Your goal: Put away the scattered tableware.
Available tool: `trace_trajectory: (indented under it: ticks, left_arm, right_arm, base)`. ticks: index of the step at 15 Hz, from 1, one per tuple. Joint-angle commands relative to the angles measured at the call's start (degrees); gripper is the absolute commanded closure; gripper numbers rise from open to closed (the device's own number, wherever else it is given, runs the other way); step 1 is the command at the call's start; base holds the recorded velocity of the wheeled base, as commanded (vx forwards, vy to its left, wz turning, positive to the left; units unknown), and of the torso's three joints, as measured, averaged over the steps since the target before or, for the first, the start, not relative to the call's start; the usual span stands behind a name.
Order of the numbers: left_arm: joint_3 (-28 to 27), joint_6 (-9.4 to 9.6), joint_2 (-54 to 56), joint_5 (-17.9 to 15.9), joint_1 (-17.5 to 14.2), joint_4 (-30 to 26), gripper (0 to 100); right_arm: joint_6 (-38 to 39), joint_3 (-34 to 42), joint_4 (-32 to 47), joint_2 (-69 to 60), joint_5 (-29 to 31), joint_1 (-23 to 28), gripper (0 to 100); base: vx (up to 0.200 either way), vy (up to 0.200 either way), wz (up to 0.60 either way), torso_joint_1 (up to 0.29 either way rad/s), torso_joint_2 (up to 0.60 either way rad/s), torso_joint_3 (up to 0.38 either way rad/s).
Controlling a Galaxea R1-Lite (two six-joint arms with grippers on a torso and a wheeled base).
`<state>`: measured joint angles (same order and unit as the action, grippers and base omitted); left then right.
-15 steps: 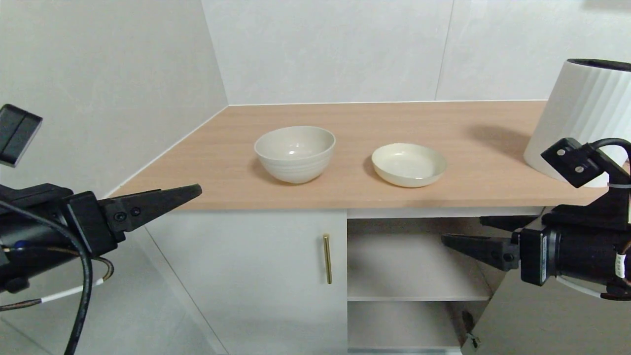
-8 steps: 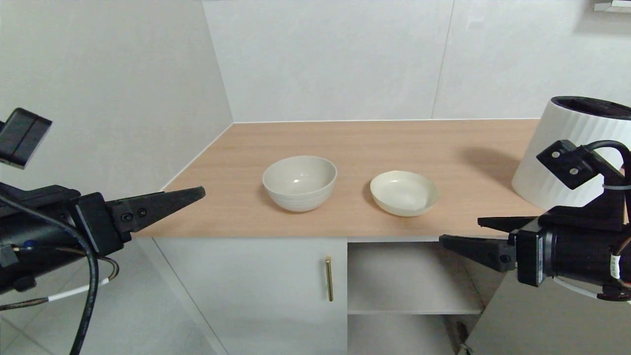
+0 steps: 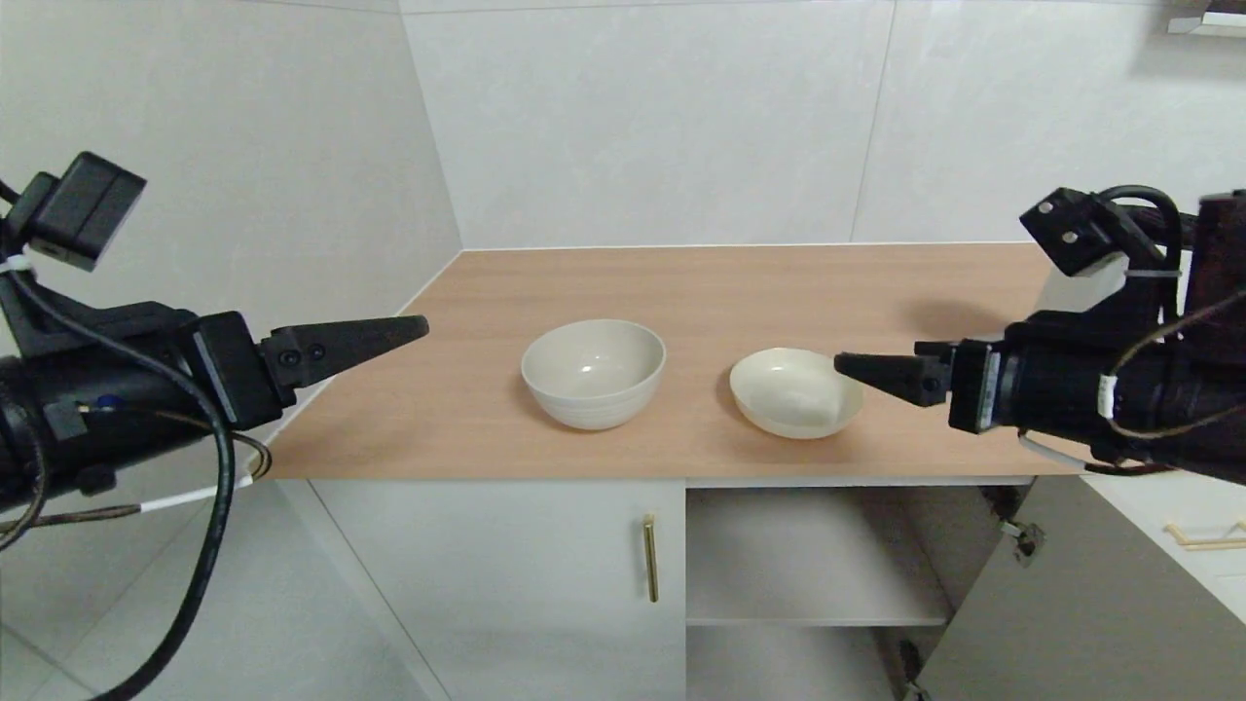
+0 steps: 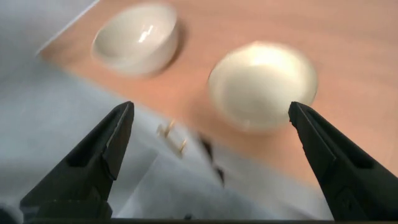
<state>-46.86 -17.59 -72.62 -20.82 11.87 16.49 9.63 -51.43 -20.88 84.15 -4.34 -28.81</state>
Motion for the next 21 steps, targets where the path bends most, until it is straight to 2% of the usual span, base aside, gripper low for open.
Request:
trace_trajectory:
  ticks: [1, 3, 4, 5, 6, 7, 8, 9, 11, 12, 14, 15, 16, 21]
  left_arm:
    - [-5.9, -0.07, -4.7, 0.2, 0.2, -4.2, 0]
    - [-16.6, 0.01, -8.5, 0.3, 0.3, -17.1, 0]
    - [-20.8, 0.01, -10.4, 0.4, 0.5, -23.1, 0]
    - [-23.6, -0.16, -13.2, 0.4, 0.5, -25.8, 0]
    - [-24.8, -0.43, -15.8, 1.4, 0.5, -25.8, 0]
    - [-26.3, -2.01, -18.1, 5.2, 0.9, -25.8, 0]
    - [-27.3, -3.77, -20.2, 9.3, 1.6, -25.8, 0]
    - [-28.6, -5.35, -23.1, 16.7, 3.2, -25.7, 0]
    - [-29.7, -5.70, -27.2, 24.1, 7.3, -25.7, 0]
    - [-29.8, -5.96, -29.0, 25.7, 8.8, -25.7, 0]
    - [-30.0, -6.75, -31.9, 26.4, 9.5, -24.8, 0]
    - [-30.0, -8.34, -34.0, 26.5, 9.7, -22.0, 0]
    - [-30.0, -9.04, -34.6, 26.5, 9.7, -20.8, 0]
    - [-30.0, -9.30, -36.5, 26.4, 9.7, -20.5, 0]
  right_arm:
    - [0.3, -9.6, 5.0, 9.1, 1.2, 2.4, 0]
    - [4.0, -16.4, 16.0, 12.0, 7.5, 2.4, 0]
    - [6.2, -17.9, 16.4, 12.4, 9.0, 2.4, 0]
    - [6.5, -18.2, 16.5, 12.2, 9.3, 2.5, 0]
    - [6.7, -18.0, 16.5, 12.0, 9.7, 2.6, 0]
    - [6.7, -17.9, 16.5, 12.1, 10.4, 2.6, 0]
    - [6.7, -17.9, 16.4, 12.2, 11.0, 2.6, 0]
    - [6.7, -17.9, 16.3, 12.3, 12.0, 2.6, 0]
    - [6.8, -17.9, 16.3, 12.2, 13.0, 2.4, 0]
    - [6.8, -17.9, 16.2, 12.2, 13.1, 2.4, 0]
    - [6.9, -17.9, 16.2, 12.3, 13.3, 2.4, 0]
    - [6.9, -17.8, 16.2, 12.3, 13.3, 2.4, 0]
    - [6.9, -17.8, 16.2, 12.4, 13.3, 2.4, 0]
    - [7.0, -17.7, 16.2, 12.5, 13.3, 2.4, 0]
  base:
    - [0.000, 0.000, 0.00, 0.000, 0.00, 0.000]
    - [0.000, 0.000, 0.00, 0.000, 0.00, 0.000]
    - [0.000, 0.000, 0.00, 0.000, 0.00, 0.000]
    - [0.000, 0.000, 0.00, 0.000, 0.00, 0.000]
    - [0.000, 0.000, 0.00, 0.000, 0.00, 0.000]
    - [0.000, 0.000, 0.00, 0.000, 0.00, 0.000]
    - [0.000, 0.000, 0.00, 0.000, 0.00, 0.000]
    - [0.000, 0.000, 0.00, 0.000, 0.00, 0.000]
    - [0.000, 0.000, 0.00, 0.000, 0.00, 0.000]
    - [0.000, 0.000, 0.00, 0.000, 0.00, 0.000]
    - [0.000, 0.000, 0.00, 0.000, 0.00, 0.000]
    - [0.000, 0.000, 0.00, 0.000, 0.00, 0.000]
    - [0.000, 0.000, 0.00, 0.000, 0.00, 0.000]
    - [0.000, 0.000, 0.00, 0.000, 0.00, 0.000]
